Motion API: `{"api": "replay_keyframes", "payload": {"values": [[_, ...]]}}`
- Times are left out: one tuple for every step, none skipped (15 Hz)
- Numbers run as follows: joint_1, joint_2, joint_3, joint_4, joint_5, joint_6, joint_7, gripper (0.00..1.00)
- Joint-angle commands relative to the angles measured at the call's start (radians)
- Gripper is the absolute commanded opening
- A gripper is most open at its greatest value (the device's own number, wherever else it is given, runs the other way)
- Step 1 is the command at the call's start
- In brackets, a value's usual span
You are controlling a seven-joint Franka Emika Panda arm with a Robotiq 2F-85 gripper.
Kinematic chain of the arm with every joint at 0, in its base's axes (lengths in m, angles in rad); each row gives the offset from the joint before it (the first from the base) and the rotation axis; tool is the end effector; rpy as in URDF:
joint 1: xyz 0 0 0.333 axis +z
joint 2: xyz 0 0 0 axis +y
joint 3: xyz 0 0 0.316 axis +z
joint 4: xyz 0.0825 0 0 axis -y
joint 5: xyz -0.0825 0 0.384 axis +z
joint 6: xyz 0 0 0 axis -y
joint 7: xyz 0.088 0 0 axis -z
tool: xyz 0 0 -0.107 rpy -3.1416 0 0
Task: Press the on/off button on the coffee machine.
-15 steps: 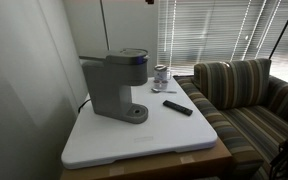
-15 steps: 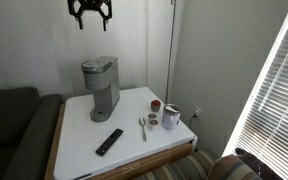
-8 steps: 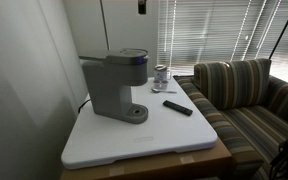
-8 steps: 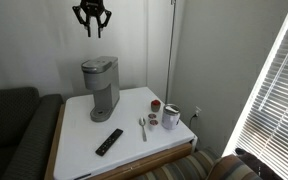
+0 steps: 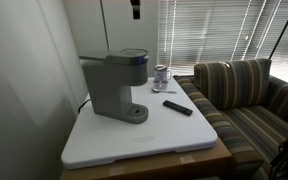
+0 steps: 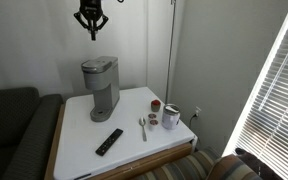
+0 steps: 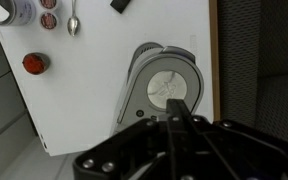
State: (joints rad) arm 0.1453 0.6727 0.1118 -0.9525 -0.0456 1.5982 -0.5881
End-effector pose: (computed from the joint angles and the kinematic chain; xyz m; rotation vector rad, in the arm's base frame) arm 0.7177 0.1546 0.4826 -2.8533 -1.2463 0.0300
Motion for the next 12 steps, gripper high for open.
{"api": "replay_keyframes", "payload": {"values": [[0.0, 0.0, 0.0, 0.0, 0.0, 0.0, 0.0, 0.0], [0.0, -0.008, 0.002, -0.014, 0.002, 0.021, -0.002, 0.0], [0.001, -0.003, 0.003, -0.012, 0.005, 0.034, 0.004, 0.0], [0.001, 0.004, 0.004, -0.006, 0.011, 0.039, 0.008, 0.0], [0.0, 0.013, 0.007, 0.0, 0.018, 0.047, 0.007, 0.0], [0.0, 0.016, 0.008, 0.002, 0.024, 0.049, 0.009, 0.0], [-0.001, 0.019, 0.007, 0.002, 0.027, 0.053, 0.014, 0.0], [-0.001, 0.023, 0.008, 0.001, 0.029, 0.059, 0.013, 0.0], [-0.001, 0.033, 0.009, 0.006, 0.032, 0.06, 0.012, 0.0], [0.0, 0.043, 0.01, 0.011, 0.033, 0.06, 0.01, 0.0], [0.002, 0.054, 0.011, 0.016, 0.035, 0.055, 0.009, 0.0], [0.005, 0.061, 0.012, 0.019, 0.036, 0.051, 0.01, 0.0]]}}
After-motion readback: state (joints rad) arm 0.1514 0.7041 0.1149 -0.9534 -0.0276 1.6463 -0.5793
